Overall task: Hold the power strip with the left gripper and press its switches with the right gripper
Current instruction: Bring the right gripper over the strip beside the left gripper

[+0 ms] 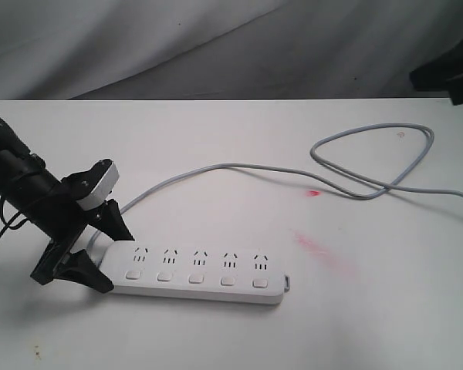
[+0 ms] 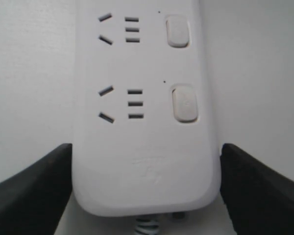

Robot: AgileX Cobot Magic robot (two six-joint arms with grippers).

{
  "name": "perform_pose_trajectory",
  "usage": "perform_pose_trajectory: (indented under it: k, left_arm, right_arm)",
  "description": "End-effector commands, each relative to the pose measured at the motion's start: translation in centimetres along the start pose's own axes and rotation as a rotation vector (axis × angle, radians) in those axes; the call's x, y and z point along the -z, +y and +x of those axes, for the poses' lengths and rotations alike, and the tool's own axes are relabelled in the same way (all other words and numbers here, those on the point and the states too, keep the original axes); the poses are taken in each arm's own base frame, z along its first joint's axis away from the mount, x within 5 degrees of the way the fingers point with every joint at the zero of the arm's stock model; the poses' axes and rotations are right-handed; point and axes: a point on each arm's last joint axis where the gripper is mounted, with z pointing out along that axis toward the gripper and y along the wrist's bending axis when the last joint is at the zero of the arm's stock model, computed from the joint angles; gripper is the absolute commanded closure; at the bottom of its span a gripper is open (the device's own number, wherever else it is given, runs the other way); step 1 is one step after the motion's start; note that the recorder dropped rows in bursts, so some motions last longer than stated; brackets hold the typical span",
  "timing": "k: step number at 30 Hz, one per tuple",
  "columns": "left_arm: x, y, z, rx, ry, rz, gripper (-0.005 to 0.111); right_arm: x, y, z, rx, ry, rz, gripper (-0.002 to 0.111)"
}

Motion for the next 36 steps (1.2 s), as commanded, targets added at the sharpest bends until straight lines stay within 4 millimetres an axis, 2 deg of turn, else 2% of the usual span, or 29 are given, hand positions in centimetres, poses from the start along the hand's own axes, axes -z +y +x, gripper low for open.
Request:
perform_pose_trajectory:
  k: [1, 5, 8, 14, 17, 21, 25, 27, 29, 34, 36]
  left_arm:
    - [-0.1, 0.0, -0.3, -0.007, -0.008, 0.002, 0.052]
    - [-0.1, 0.0, -0.3, -0.007, -0.008, 0.002, 0.052]
    - [-0.1, 0.0, -0.3, -0.007, -0.008, 0.002, 0.052]
    - [-0.1, 0.0, -0.3, -0.007, -0.008, 0.002, 0.052]
    - [-0.1, 0.0, -0.3, -0.007, -0.008, 0.002, 0.052]
    - [-0.1, 0.0, -0.3, -0.007, -0.008, 0.002, 0.052]
    - [-0.1, 0.0, -0.3, -0.007, -0.008, 0.002, 0.052]
    - [-0.1, 0.0, -0.3, -0.007, -0.008, 0.002, 0.052]
    - [-0.1, 0.0, -0.3, -0.007, -0.008, 0.002, 0.052]
    - [-0.1, 0.0, -0.3, -0.007, -0.008, 0.002, 0.052]
    - [-0.1, 0.0, -0.3, -0.007, -0.008, 0.002, 0.052]
  right_arm:
    - [-1.4, -0.1, -0.8, 0.062, -0.116, -0.093, 0.108]
    - [-1.8, 0.0, -1.3, 0.029, -0.153, -0.101, 0.107]
    - [-2.8, 1.0, -1.2, 0.079, -0.104, -0.151, 0.092]
    - [-6.5, 3.5, -1.6, 0.223, -0.022, -0.168, 0.030]
    - [-8.7, 4.0, -2.2, 0.243, -0.042, -0.107, 0.016]
    - [-10.4, 5.0, -2.7, 0.254, -0.069, -0.071, 0.013]
    - [-10.3, 6.1, -3.0, 0.052, -0.090, -0.187, 0.013]
    - [-11.1, 6.9, -2.4, 0.141, -0.051, -0.254, 0.013]
    - [-13.0, 8.0, -1.7, 0.224, -0.005, -0.308, 0.013]
    - [-19.7, 10.7, 0.6, 0.292, 0.065, -0.432, 0.013]
    - [-21.3, 11.7, 0.5, 0.311, 0.078, -0.483, 0.013]
